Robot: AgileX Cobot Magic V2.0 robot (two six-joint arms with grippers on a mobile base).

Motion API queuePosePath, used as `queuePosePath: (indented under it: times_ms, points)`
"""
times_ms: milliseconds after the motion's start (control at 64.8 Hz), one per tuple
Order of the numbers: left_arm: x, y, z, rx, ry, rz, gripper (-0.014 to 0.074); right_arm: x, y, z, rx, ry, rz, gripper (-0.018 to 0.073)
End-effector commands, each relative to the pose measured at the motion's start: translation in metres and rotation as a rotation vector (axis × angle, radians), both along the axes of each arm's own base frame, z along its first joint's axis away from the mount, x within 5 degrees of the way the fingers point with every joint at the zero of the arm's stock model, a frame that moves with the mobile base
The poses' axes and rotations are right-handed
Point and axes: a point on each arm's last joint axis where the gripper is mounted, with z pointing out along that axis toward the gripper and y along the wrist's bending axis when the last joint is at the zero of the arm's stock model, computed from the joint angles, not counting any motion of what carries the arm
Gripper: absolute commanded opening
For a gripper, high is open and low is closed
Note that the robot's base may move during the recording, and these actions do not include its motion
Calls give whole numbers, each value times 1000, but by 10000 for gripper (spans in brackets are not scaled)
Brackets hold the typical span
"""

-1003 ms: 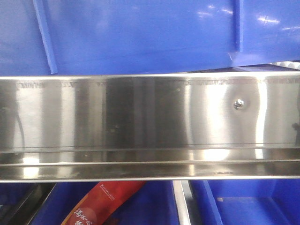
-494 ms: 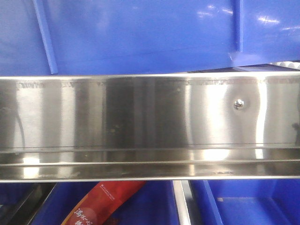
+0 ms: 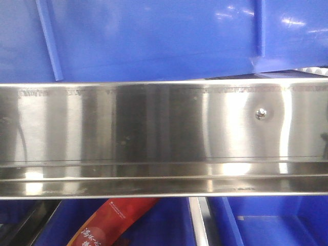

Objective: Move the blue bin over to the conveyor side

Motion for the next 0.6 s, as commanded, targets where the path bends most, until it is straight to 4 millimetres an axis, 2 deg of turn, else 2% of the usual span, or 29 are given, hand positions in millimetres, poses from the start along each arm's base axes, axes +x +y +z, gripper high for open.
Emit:
queuePosePath:
  times_ms: [0,139,586]
  points:
    - [0,-2,3,-7,-18,-4,204,-2,-1,10,-4,-41,-4,349]
    - [0,-2,3,-7,-18,-4,204,-3,-1,18,1,-64,-4,348]
    - [0,-2,3,-7,-14,-5,204,3,0,10,-5,-38,-5,348]
